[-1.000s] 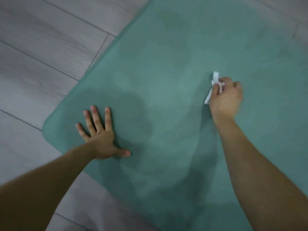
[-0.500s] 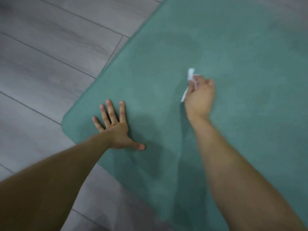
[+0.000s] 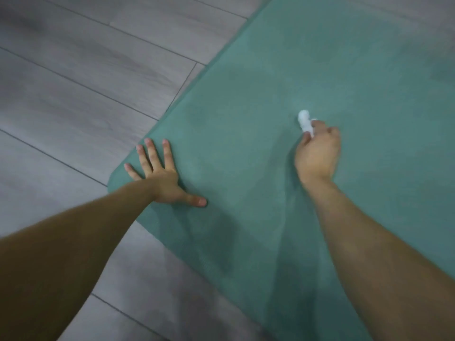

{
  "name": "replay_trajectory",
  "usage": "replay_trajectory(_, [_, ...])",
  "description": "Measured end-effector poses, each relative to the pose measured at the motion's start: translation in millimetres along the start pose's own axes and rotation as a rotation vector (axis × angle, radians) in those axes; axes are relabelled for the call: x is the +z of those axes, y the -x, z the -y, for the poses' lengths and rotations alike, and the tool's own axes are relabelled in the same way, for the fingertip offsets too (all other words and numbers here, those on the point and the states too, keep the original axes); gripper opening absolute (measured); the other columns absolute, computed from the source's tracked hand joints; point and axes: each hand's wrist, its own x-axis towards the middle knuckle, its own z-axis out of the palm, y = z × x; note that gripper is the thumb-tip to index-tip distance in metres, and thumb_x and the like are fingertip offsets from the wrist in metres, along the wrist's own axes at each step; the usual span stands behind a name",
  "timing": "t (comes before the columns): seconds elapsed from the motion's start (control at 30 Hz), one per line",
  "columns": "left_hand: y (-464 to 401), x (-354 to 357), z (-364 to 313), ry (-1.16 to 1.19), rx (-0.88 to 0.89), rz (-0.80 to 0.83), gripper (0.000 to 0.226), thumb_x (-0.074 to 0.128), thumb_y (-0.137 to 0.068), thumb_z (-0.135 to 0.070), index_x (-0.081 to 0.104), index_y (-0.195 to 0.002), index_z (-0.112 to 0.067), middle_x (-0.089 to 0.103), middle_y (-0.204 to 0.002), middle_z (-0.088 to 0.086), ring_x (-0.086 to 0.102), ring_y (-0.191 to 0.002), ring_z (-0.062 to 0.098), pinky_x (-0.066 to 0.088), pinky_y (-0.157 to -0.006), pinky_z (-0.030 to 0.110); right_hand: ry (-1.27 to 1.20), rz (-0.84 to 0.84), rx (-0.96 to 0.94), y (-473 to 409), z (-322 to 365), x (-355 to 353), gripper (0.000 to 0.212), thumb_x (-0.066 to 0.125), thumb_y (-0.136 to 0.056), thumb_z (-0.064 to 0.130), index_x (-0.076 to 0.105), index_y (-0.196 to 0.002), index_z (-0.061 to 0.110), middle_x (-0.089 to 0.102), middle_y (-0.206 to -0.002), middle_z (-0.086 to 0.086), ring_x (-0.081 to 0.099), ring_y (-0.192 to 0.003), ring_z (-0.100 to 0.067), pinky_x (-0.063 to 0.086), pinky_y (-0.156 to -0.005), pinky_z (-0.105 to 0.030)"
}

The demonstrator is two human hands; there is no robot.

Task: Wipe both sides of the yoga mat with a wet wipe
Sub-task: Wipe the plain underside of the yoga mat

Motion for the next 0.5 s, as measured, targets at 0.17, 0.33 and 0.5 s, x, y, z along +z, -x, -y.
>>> replay_trajectory(0.17, [0,-4,4,0.001,0.016,0.055,0.187,0.071,-0.019,-0.101,-0.058,-0.135,-0.033,-0.070,-0.136,0.008,-0.060,-0.131,0.035,-0.014,-0.115,0.077,-0.173,0.439,-0.926,101,121,37,0.037,0.071,-0.084,0.004,0.072,-0.121,0.008,0.061,-0.101,-0.015,0.061,-0.091,-0.036,0.056,-0.071,-0.042])
replay_trajectory(0.33, [-3,-5,7,0.038,0.059,0.092,0.181,0.082,-0.036,-0.091,-0.059,-0.134,-0.033,-0.071,-0.133,0.008,-0.061,-0.130,0.037,-0.017,-0.113,0.077,-0.021,0.224,-0.579,-36,49,21,0.034,0.064,-0.096,0.018,0.074,-0.128,0.014,0.064,-0.106,-0.020,0.065,-0.095,-0.043,0.056,-0.081,-0.044])
replay_trajectory(0.5, [2,-5,3,0.103,0.052,0.080,0.186,0.088,-0.029,-0.084,-0.055,-0.138,-0.039,-0.070,-0.137,0.004,-0.061,-0.132,0.034,-0.019,-0.113,0.076,-0.004,0.094,-0.108,-41,70,32,0.034,0.059,-0.096,0.016,0.071,-0.128,0.012,0.064,-0.113,-0.021,0.062,-0.098,-0.040,0.047,-0.086,-0.043])
